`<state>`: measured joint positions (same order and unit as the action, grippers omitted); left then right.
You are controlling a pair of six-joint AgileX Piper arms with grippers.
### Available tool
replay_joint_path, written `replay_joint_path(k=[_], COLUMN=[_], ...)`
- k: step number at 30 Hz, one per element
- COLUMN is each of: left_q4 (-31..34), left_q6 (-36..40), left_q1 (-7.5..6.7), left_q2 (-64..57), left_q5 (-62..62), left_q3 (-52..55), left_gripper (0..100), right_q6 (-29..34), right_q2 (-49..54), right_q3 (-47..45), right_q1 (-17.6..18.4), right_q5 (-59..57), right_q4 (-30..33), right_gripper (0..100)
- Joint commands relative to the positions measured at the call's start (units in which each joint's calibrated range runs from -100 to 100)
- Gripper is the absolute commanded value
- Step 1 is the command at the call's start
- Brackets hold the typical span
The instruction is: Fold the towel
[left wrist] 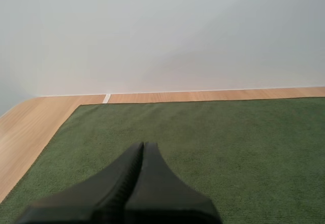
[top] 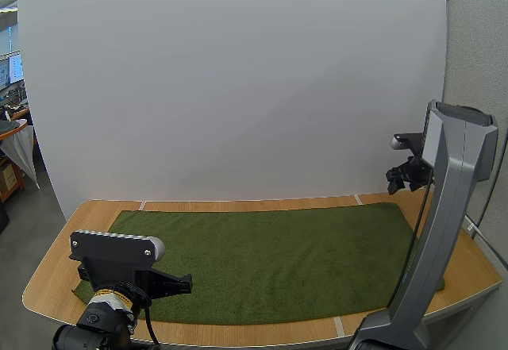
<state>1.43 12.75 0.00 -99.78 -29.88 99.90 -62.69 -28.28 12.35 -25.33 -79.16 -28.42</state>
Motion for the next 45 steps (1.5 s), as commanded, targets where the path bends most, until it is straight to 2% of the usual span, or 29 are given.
replay_joint_path(k=[1,12,23,45], left_q4=[-0.73,-0.73,-0.73,-0.73], left_q6=[0.29,0.29,0.29,0.29], left_q1=[0.00,0.00,0.00,0.00], left_q2=[-0.22,-0.22,-0.22,-0.22], left_q5=[1.20,1.20,1.20,1.20], left_q3=[0.10,0.10,0.10,0.10], left_gripper=[0,0,0,0], right_q6=[-0.67,-0.67,-1.41,-1.81], right_q2=[-2.79,-11.99,-14.33,-14.85], right_q3=[3.78,14.13,14.27,14.27], right_q1=[-0.16,-0.16,-0.16,-0.16], right_q5=[-3.52,-7.81,-11.32,-15.52], right_q4=[-0.99,-2.19,-5.23,-5.12], right_gripper=[100,100,100,100])
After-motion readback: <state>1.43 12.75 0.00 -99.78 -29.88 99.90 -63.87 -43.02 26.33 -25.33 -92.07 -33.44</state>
